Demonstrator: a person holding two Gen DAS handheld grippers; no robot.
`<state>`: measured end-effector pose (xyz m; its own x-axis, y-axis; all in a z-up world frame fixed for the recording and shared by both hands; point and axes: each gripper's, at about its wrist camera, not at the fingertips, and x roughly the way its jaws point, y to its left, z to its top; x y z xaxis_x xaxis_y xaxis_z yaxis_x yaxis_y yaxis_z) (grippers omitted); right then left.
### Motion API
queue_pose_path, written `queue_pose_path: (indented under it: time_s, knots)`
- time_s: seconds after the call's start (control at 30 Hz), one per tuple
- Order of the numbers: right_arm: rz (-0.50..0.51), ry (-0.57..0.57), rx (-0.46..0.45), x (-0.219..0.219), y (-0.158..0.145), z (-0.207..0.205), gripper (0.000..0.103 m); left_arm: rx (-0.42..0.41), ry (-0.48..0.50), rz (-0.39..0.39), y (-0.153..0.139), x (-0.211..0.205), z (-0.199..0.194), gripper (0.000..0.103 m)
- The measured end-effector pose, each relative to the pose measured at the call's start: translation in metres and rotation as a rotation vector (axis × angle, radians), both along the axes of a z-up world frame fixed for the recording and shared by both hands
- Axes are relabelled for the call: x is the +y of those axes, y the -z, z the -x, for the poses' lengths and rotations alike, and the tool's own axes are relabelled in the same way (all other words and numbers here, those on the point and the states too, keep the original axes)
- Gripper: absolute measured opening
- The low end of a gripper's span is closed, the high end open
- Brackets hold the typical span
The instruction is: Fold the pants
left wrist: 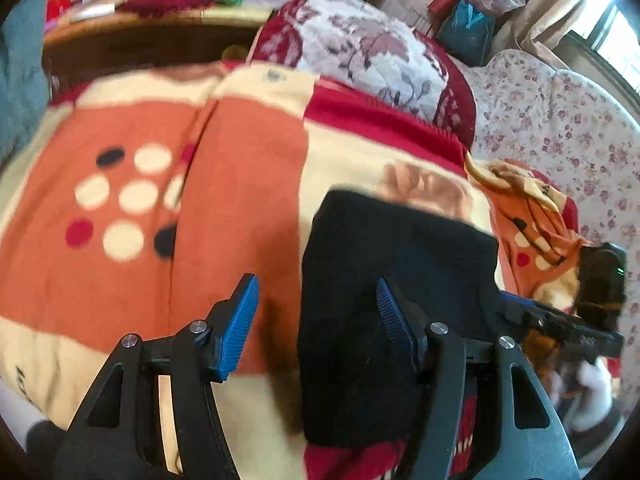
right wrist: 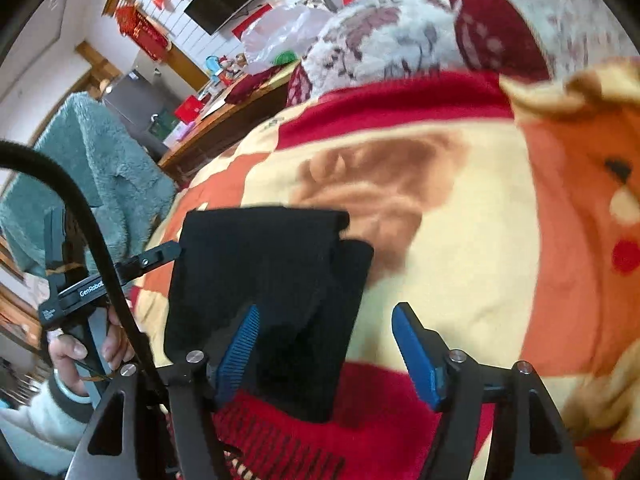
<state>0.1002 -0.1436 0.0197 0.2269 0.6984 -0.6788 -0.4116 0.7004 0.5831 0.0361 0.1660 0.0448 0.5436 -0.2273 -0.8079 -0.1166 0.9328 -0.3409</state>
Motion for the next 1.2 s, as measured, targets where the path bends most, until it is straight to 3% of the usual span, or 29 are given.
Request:
queue_pose_path:
  time_s: [0.17, 0.3, 0.37, 0.57, 0.73, 0.87, 1.03, 1.07, 1.1, 1.2]
  knots:
    - [-0.132, -0.022, 0.078, 0.008, 0.022, -0.009, 0.069, -0.006, -0.011, 0.106, 0.010, 0.004, 0.003, 0.069]
    - [-0.226, -0.014, 0.125, 0.014, 0.034, -0.015, 0.070, 0.014, -0.003, 0.136, 0.022, -0.007, -0.003, 0.069]
    - [-0.258, -0.002, 0.128, 0.014, 0.035, -0.014, 0.057, 0.016, 0.022, 0.148, 0.023, -0.012, -0.005, 0.069]
    - [-0.272, -0.016, 0.064, 0.012, 0.015, -0.008, 0.042, -0.018, 0.084, 0.110, 0.002, -0.033, -0.013, 0.043]
    - [-0.275, 0.033, -0.023, -0.003, -0.019, -0.030, 0.042, -0.095, 0.120, 0.128, -0.032, -0.046, -0.045, 0.042]
    - [-0.242, 0.067, -0.048, -0.011, -0.029, -0.054, 0.042, -0.095, 0.126, 0.103, -0.032, -0.059, -0.076, 0.042]
    - [-0.131, 0.106, -0.012, -0.017, -0.009, -0.080, 0.047, -0.006, 0.125, 0.067, 0.005, -0.075, -0.102, 0.043]
    - [-0.096, 0.118, 0.006, -0.018, -0.001, -0.084, 0.051, -0.007, 0.112, 0.029, 0.011, -0.079, -0.103, 0.048]
    - [-0.040, 0.131, 0.025, -0.019, 0.009, -0.086, 0.058, -0.015, 0.112, 0.016, 0.012, -0.081, -0.102, 0.054]
    - [-0.030, 0.153, 0.016, -0.028, 0.013, -0.081, 0.061, -0.029, 0.114, -0.043, 0.007, -0.086, -0.096, 0.056]
